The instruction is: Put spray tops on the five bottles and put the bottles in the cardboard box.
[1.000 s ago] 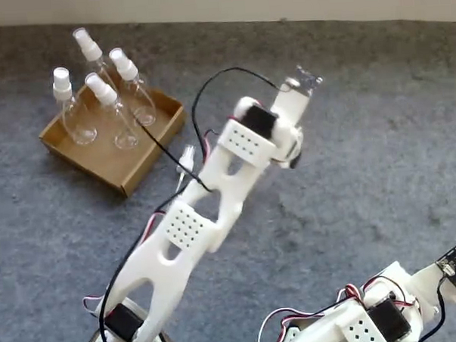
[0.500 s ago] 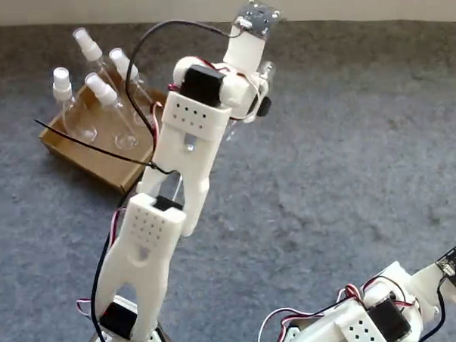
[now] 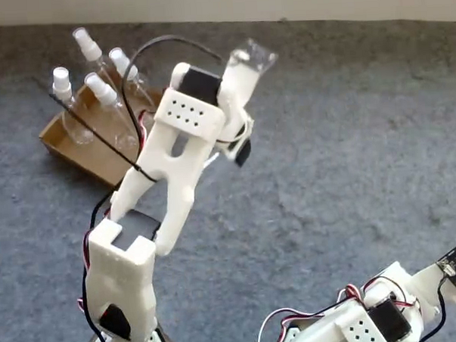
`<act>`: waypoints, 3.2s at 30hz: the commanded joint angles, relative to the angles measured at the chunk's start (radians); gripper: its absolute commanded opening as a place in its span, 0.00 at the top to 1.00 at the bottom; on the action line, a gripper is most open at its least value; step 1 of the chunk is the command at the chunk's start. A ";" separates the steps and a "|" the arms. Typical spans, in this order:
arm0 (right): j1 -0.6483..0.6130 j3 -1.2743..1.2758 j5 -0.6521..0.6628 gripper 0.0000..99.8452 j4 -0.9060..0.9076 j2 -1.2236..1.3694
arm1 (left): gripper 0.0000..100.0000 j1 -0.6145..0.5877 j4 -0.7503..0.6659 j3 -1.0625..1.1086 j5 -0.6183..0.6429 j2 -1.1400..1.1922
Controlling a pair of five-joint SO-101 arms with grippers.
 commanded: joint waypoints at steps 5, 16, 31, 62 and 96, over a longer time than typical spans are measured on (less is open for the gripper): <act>0.015 0.120 0.000 1.00 0.007 -0.013 | 0.89 -0.004 -0.133 0.288 -0.012 -0.068; 0.015 0.120 0.000 1.00 0.007 -0.013 | 0.89 -0.004 -0.417 0.674 -0.104 -0.068; 0.016 0.120 0.000 1.00 0.007 -0.013 | 0.86 -0.019 -0.413 0.711 -0.339 -0.073; 0.016 0.120 0.000 1.00 0.007 -0.013 | 0.81 -0.030 -0.413 0.638 -0.344 -0.067; -0.409 0.130 0.002 1.00 -0.165 -0.013 | 0.81 -0.136 -0.052 0.562 -0.336 -0.901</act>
